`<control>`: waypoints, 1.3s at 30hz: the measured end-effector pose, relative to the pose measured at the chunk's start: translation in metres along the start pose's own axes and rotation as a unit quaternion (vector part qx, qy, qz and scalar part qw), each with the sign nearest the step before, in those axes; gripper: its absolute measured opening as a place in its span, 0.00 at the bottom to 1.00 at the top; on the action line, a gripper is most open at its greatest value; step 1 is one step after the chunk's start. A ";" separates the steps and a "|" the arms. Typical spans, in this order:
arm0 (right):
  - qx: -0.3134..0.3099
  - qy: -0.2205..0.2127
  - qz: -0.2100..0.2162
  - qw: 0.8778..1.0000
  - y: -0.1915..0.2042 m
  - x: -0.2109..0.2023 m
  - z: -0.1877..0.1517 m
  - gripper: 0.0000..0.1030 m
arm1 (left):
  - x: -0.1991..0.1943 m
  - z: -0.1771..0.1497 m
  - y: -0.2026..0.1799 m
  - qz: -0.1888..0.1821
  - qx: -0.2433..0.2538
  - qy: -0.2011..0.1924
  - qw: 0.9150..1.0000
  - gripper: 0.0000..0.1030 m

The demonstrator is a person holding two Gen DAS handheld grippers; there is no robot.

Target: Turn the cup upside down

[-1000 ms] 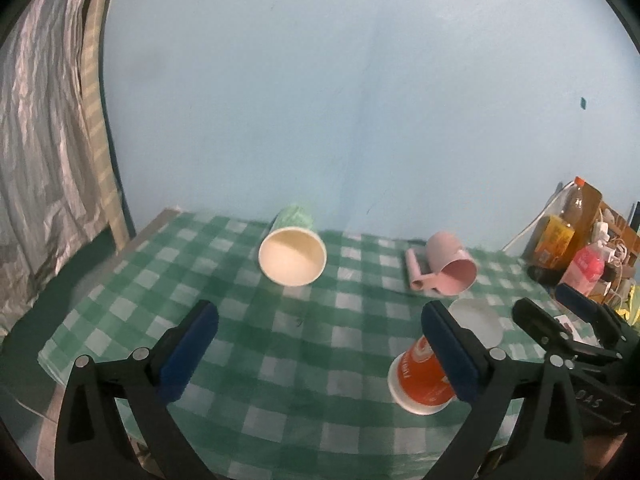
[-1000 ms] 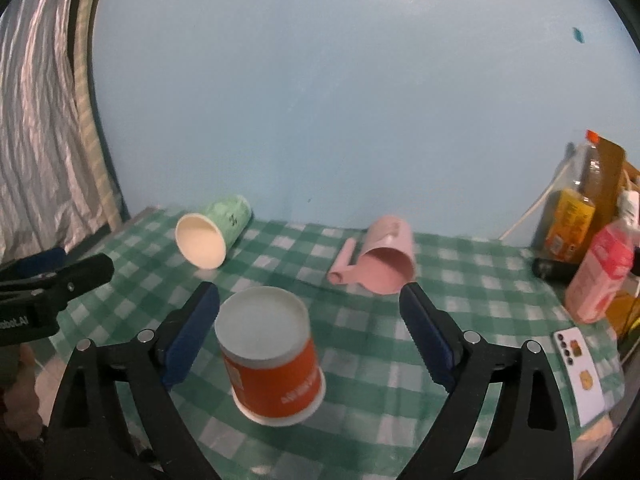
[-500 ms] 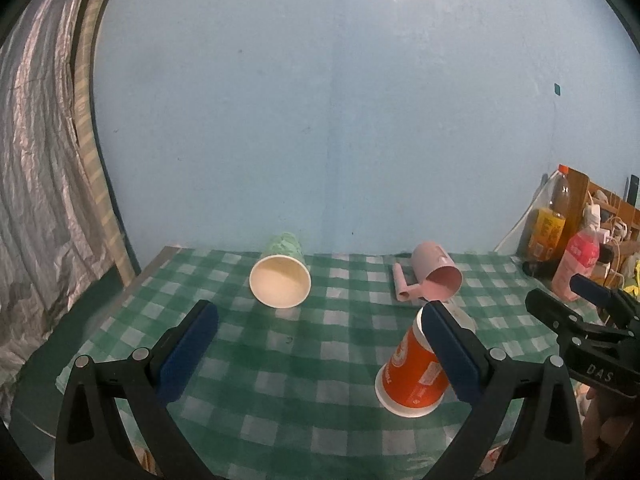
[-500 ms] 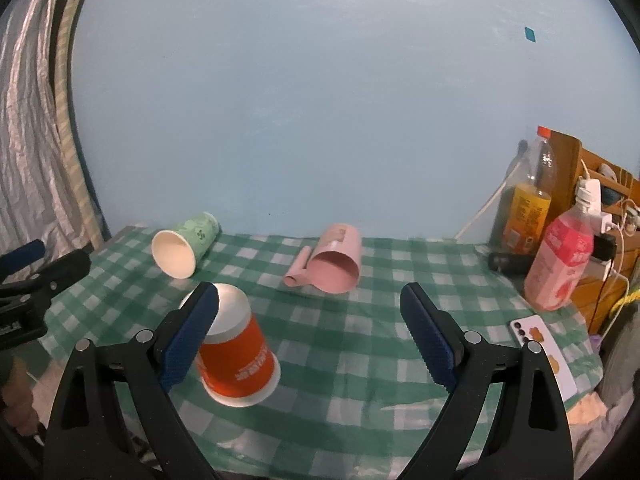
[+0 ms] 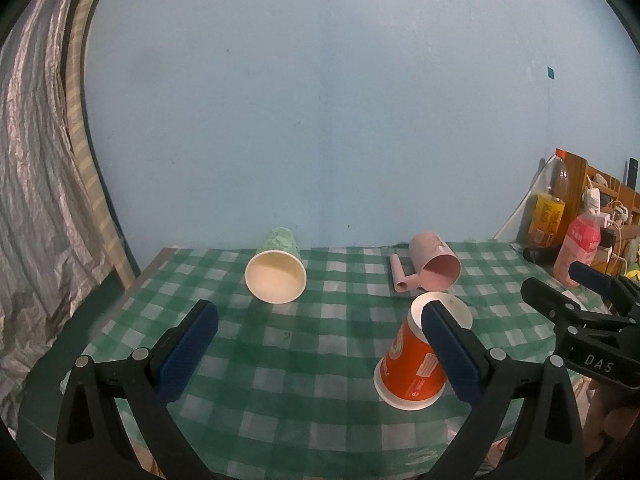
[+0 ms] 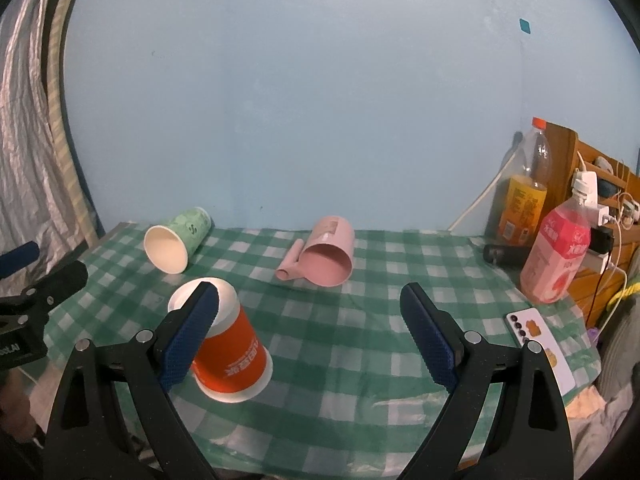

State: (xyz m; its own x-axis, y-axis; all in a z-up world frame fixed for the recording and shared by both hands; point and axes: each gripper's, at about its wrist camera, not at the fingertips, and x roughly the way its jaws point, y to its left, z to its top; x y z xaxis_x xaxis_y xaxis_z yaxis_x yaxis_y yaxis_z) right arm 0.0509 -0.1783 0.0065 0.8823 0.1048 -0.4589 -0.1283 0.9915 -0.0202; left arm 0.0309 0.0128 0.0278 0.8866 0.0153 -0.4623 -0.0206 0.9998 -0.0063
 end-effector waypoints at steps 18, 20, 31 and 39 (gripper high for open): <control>0.002 0.000 0.001 1.000 0.001 -0.001 0.000 0.88 | 0.002 -0.002 -0.003 -0.007 0.007 0.009 1.000 1.00; 0.001 0.000 0.002 1.000 0.000 -0.001 0.000 0.88 | 0.002 -0.002 -0.003 -0.006 0.007 0.009 1.000 1.00; 0.002 0.000 0.002 1.000 0.003 -0.001 -0.001 0.88 | 0.002 -0.002 -0.004 -0.007 0.007 0.009 1.000 1.00; 0.000 0.002 0.003 1.000 0.007 -0.001 -0.001 0.88 | 0.002 -0.002 -0.004 -0.007 0.008 0.010 1.000 1.00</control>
State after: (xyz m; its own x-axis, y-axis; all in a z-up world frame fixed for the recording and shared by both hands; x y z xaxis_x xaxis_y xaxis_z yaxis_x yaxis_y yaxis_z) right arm 0.0486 -0.1719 0.0058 0.8800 0.1104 -0.4620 -0.1337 0.9909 -0.0180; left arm 0.0320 0.0087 0.0248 0.8774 0.0021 -0.4798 -0.0017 1.0000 0.0012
